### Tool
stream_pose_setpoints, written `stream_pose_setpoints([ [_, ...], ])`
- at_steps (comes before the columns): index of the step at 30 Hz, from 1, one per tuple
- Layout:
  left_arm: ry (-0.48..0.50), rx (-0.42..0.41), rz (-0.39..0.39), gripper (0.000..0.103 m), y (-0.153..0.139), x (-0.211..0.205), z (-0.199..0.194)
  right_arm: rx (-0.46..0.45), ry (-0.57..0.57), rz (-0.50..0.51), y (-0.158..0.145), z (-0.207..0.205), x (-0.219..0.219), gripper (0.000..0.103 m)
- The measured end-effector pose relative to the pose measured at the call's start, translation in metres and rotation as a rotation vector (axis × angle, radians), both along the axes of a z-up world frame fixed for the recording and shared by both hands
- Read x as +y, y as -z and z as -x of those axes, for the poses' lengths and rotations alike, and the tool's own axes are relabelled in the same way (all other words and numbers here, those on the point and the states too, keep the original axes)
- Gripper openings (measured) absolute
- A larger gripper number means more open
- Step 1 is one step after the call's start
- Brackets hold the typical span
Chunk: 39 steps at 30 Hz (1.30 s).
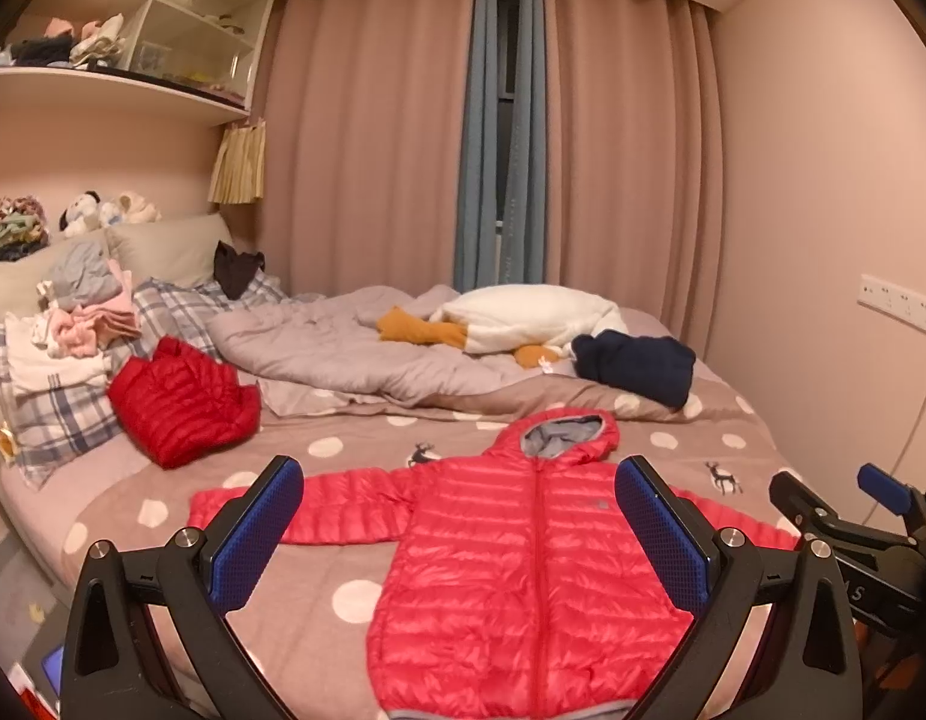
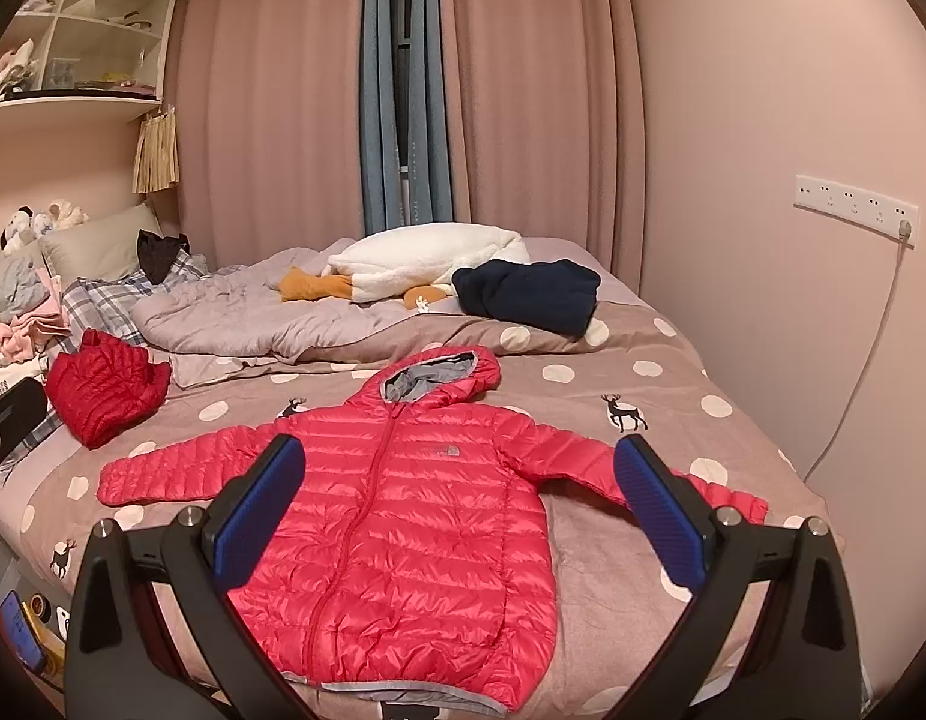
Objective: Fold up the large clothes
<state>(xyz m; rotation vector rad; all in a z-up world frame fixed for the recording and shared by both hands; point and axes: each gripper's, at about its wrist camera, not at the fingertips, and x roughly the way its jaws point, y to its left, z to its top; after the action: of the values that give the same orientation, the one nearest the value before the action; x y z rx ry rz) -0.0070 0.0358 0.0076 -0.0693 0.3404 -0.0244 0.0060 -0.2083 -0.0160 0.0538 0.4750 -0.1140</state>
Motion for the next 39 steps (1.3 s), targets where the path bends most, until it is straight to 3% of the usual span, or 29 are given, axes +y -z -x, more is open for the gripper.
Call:
stream_pose_setpoints([
  [39, 0.006, 0.000, -0.016, 0.103, 0.0013, -0.0059, -0.0003, 0.010, -0.003, 0.015, 0.0037, -0.0020, 0.0016, 0.103],
])
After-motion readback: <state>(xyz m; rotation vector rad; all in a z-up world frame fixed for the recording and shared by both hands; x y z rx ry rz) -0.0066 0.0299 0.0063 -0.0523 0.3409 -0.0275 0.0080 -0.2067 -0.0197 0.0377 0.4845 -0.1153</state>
